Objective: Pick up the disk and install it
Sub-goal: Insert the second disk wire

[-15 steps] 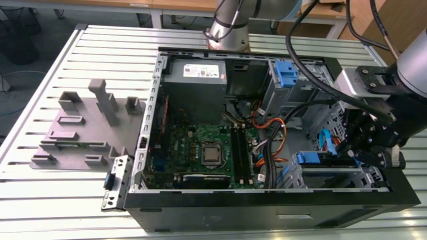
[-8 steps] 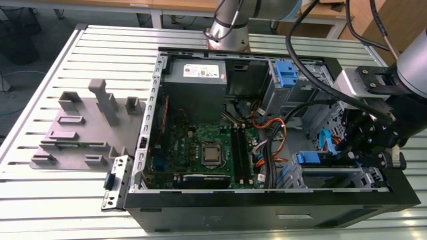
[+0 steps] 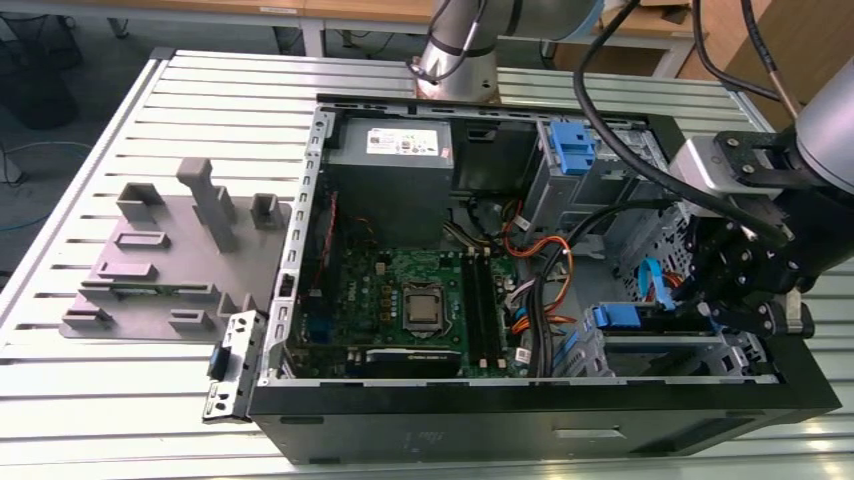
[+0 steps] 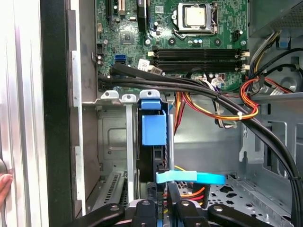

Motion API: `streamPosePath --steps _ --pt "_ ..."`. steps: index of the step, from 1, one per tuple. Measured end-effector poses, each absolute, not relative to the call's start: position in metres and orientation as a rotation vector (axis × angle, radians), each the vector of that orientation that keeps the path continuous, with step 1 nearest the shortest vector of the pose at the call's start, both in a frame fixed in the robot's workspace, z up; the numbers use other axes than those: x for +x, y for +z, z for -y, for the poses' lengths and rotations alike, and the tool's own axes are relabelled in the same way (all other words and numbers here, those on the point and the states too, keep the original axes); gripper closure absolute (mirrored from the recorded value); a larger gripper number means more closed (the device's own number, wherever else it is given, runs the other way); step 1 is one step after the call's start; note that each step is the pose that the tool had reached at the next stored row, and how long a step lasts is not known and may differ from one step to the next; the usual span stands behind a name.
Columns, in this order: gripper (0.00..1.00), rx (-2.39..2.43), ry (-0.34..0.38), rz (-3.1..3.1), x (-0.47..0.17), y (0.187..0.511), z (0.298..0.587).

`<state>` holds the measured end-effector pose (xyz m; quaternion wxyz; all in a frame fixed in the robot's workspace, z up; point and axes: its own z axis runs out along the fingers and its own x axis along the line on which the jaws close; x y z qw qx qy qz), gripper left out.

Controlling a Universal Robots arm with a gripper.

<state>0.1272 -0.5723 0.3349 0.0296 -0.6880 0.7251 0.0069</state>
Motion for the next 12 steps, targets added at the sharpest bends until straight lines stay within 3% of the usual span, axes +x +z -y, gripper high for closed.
streamPosePath --steps 12 --pt "0.76 -2.121 0.022 -2.236 0.1380 0.3331 0.5708"
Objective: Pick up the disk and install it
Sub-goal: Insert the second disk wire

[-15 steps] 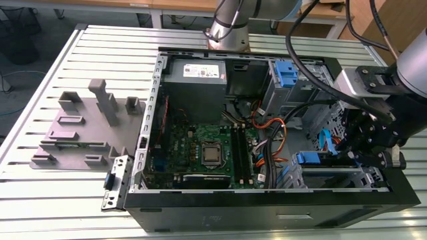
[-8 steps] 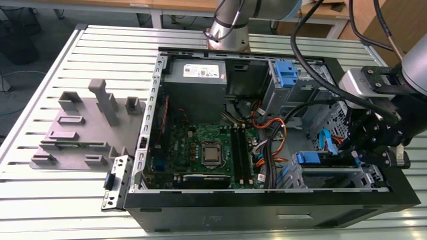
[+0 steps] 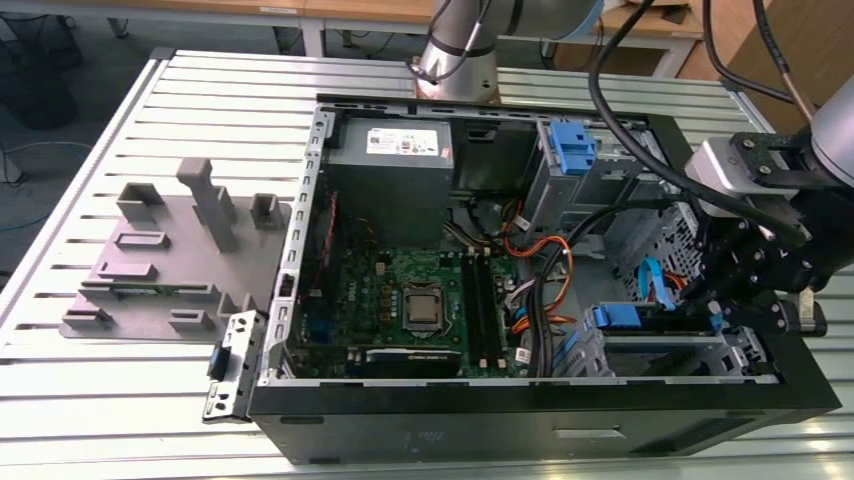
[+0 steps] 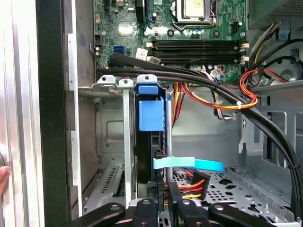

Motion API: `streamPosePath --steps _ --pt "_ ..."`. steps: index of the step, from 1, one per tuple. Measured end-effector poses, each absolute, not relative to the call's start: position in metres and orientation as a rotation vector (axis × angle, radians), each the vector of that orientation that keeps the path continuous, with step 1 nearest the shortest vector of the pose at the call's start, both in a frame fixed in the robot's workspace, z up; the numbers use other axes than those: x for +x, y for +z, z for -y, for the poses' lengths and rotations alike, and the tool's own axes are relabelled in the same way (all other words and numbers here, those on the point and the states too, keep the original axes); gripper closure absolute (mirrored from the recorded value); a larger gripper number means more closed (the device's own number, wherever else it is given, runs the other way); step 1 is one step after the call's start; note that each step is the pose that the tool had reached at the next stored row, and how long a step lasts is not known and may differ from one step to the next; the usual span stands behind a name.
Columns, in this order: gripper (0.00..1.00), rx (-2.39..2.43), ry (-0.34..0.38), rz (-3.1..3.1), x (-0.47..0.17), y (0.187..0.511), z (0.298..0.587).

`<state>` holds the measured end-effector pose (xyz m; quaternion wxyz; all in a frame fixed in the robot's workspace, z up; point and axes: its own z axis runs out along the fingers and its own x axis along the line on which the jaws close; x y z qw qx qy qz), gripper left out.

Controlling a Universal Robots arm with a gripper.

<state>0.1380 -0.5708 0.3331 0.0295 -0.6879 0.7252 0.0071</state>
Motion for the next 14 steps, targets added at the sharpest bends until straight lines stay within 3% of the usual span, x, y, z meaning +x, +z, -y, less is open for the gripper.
streamPosePath --steps 5,6,14 --pt "0.78 -2.122 0.021 -2.236 0.1382 0.3332 0.5709" --pt "0.83 -2.122 0.022 -2.236 0.1382 0.3332 0.5708" --pt "0.84 -2.121 0.022 -2.236 0.1383 0.3346 0.5708"
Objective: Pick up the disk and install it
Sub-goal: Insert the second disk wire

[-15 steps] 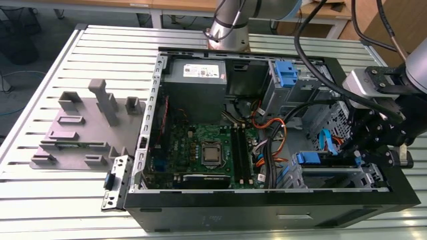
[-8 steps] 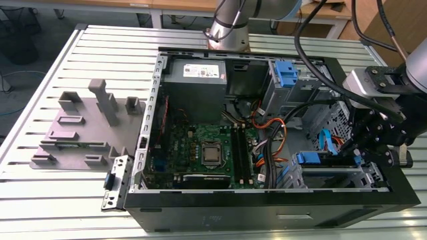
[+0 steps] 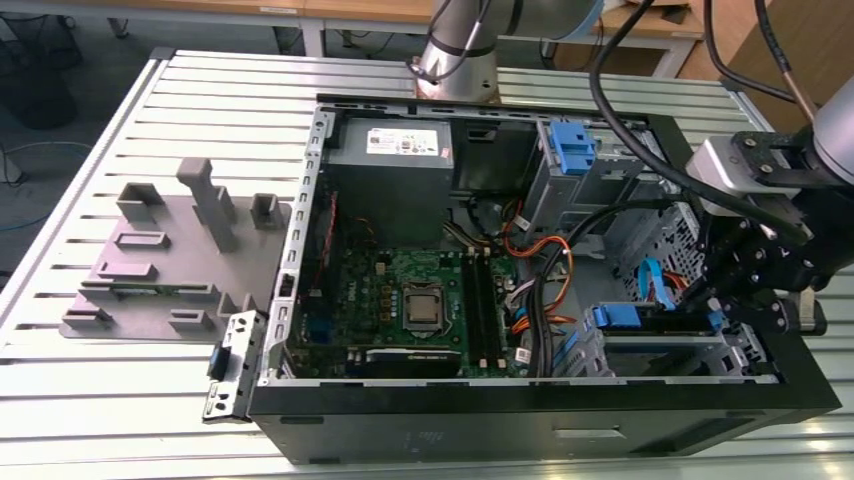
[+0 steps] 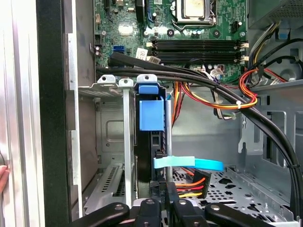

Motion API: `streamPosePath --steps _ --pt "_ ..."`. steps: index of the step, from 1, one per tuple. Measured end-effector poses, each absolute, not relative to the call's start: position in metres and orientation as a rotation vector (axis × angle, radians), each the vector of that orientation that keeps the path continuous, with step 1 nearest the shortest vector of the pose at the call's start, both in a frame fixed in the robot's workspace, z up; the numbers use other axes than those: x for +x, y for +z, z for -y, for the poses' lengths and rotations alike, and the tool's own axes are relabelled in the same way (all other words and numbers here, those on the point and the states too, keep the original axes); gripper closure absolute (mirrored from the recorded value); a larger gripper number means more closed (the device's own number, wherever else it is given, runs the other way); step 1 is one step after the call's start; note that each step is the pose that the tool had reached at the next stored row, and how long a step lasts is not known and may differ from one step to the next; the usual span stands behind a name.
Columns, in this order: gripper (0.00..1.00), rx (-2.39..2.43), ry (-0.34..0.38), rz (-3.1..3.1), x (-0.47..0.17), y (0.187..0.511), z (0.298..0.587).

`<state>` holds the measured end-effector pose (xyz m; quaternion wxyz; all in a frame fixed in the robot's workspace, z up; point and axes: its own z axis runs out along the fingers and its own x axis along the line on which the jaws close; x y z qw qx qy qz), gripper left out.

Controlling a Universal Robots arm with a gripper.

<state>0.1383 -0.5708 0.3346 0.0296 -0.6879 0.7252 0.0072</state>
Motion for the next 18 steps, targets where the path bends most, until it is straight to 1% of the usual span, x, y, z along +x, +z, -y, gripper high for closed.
streamPosePath --steps 18 --pt "0.84 -2.121 0.019 -2.235 0.1293 0.3355 0.5708"
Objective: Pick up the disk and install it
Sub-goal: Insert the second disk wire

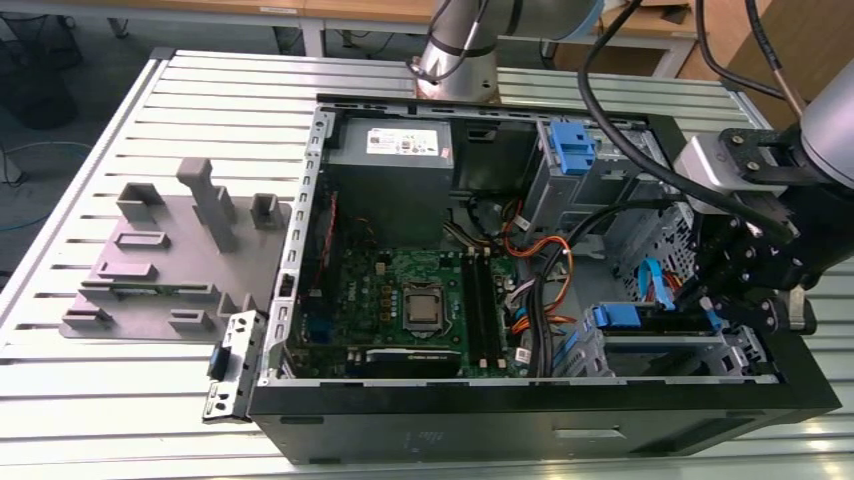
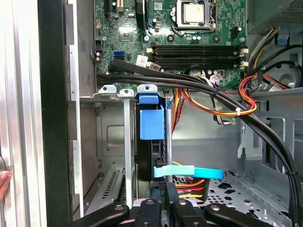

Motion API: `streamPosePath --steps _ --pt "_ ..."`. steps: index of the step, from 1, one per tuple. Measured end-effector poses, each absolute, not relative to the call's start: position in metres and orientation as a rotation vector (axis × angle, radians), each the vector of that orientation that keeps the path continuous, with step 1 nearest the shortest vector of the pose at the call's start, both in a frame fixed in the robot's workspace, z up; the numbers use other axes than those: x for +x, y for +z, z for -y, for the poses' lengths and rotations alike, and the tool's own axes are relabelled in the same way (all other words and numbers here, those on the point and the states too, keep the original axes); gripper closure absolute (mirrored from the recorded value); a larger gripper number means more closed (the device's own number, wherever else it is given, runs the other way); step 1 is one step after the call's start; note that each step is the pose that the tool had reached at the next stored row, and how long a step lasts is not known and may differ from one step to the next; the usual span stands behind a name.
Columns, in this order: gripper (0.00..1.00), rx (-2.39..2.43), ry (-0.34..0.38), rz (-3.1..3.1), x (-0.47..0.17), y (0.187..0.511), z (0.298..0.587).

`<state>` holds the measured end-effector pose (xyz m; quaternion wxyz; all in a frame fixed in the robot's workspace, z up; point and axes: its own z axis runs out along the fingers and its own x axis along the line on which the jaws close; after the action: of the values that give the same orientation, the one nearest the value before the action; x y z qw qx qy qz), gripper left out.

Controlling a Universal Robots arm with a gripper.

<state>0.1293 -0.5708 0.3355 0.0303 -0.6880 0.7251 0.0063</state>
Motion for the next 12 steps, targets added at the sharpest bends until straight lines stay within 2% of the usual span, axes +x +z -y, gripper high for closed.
streamPosePath --steps 12 --pt "0.84 -2.121 0.018 -2.236 0.1293 0.3340 0.5712"
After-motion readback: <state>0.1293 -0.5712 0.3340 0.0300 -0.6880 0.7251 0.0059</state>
